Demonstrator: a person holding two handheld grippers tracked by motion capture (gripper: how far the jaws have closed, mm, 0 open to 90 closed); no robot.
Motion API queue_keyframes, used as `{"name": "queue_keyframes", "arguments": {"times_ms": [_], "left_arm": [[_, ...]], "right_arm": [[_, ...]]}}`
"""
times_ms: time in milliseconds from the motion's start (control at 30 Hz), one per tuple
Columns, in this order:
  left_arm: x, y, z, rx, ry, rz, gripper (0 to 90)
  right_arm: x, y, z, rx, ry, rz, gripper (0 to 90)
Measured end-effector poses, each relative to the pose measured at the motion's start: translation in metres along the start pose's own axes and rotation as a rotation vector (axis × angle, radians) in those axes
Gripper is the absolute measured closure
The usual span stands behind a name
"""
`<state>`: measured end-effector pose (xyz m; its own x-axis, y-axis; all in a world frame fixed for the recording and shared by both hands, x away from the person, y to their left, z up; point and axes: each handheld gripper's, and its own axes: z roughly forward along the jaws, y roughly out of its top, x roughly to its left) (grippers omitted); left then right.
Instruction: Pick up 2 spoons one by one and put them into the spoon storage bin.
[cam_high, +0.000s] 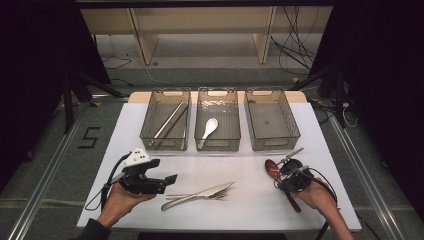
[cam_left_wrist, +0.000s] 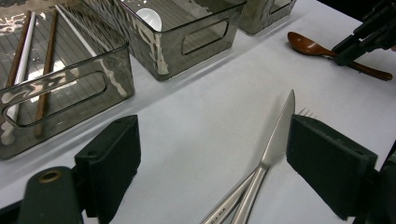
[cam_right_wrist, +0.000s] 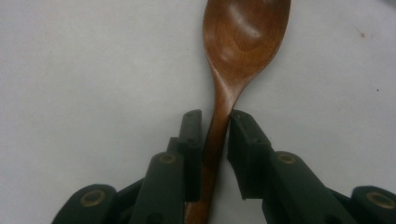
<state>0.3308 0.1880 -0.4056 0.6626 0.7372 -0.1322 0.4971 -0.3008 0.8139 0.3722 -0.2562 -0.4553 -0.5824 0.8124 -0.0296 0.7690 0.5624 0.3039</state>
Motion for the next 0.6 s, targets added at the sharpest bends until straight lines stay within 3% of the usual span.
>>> {"name": "queue_keyframes", "arguments": {"times_ms": [367,600], "left_arm": [[0.001,0.0,-0.002,-0.009,0.007,-0.005,17.2],[0.002,-0.001,-0.003,-0.008,0.009,-0.003,16.9]], "right_arm": [[0.002,0.001,-0.002,-0.007,-0.002,-0.017,82.2],[0.003,0.002,-0.016,-0.088,0.02,-0.013,82.3]]}}
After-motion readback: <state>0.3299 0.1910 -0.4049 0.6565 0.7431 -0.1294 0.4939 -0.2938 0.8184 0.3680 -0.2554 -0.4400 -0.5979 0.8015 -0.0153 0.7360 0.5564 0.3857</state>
